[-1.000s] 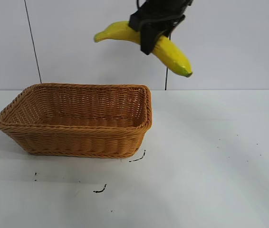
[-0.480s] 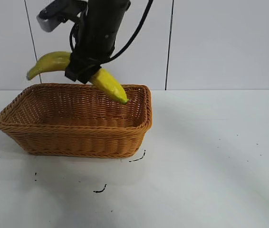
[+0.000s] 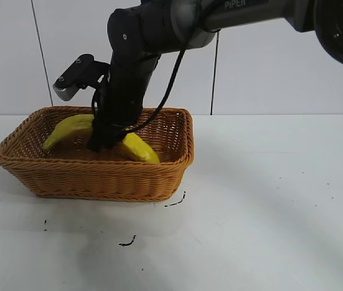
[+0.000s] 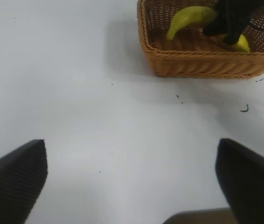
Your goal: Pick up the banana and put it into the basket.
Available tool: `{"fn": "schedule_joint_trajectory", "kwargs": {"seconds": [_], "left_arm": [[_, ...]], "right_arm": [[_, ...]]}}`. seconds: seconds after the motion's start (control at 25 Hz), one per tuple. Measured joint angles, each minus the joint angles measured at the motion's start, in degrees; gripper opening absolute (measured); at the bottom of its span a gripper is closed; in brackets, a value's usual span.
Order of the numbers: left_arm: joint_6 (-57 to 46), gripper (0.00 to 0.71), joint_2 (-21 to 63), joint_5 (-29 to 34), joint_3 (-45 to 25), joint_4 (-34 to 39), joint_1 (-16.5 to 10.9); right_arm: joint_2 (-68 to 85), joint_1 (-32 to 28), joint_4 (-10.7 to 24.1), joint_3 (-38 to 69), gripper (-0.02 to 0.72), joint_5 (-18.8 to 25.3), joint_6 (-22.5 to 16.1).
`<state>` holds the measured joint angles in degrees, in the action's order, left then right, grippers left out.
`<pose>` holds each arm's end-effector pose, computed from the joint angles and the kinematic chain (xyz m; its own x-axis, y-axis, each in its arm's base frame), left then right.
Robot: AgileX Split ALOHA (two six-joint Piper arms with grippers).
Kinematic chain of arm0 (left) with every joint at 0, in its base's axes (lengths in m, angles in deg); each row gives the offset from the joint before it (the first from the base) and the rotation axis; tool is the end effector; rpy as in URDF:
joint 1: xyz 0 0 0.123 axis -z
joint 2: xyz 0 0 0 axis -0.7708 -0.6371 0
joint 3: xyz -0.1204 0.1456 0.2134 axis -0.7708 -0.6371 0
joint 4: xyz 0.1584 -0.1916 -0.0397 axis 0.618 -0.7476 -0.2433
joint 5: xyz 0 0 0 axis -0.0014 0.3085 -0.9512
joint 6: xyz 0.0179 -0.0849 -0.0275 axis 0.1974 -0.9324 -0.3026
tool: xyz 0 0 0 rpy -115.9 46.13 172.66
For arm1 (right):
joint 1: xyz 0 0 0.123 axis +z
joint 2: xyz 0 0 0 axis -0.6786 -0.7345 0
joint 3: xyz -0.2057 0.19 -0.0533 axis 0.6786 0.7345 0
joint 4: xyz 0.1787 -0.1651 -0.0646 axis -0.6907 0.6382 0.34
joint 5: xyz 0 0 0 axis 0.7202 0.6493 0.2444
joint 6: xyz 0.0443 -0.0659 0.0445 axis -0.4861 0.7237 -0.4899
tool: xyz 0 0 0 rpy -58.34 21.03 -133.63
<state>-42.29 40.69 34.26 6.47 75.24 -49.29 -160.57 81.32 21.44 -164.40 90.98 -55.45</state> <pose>-0.0041 -0.0048 0.2743 -0.4662 0.0367 -0.8839 0.0796 0.9968 -0.0006 0.4294 0.3342 0.1429 -0.2451 -0.8605 -0.4466 -0.8418 0.4174 -0.3423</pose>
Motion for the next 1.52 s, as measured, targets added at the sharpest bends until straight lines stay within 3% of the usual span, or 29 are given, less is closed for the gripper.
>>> {"fn": "schedule_joint_trajectory", "kwargs": {"seconds": [0.08,0.24,0.48,0.56,0.68,1.16,1.32,1.52], "left_arm": [[0.00,0.695,0.00,0.00,0.00,0.00,0.00],[0.00,0.695,0.00,0.00,0.00,0.00,0.00],[0.00,0.695,0.00,0.00,0.00,0.00,0.00],[0.00,0.695,0.00,0.00,0.00,0.00,0.00],[0.00,0.695,0.00,0.00,0.00,0.00,0.00],[0.00,0.695,0.00,0.00,0.00,0.00,0.00],[0.00,0.695,0.00,0.00,0.00,0.00,0.00],[0.00,0.695,0.00,0.00,0.00,0.00,0.00]], "right_arm": [[0.06,0.00,0.14,0.00,0.601,0.10,0.00],[1.79,0.00,0.25,-0.74,0.645,1.82,-3.35],[6.97,-0.46,0.16,-7.00,0.647,13.89,-21.90],[7.57,-1.68,-0.11,-8.77,0.647,17.23,-26.18],[7.57,-5.64,-0.43,-9.71,0.647,18.47,-29.85],[7.51,-30.18,-0.47,-9.78,0.647,25.36,-30.18],[7.51,-34.76,-0.40,-9.78,0.647,27.77,-30.18],[7.51,-35.95,-0.57,-9.78,0.647,29.57,-28.63]]}}
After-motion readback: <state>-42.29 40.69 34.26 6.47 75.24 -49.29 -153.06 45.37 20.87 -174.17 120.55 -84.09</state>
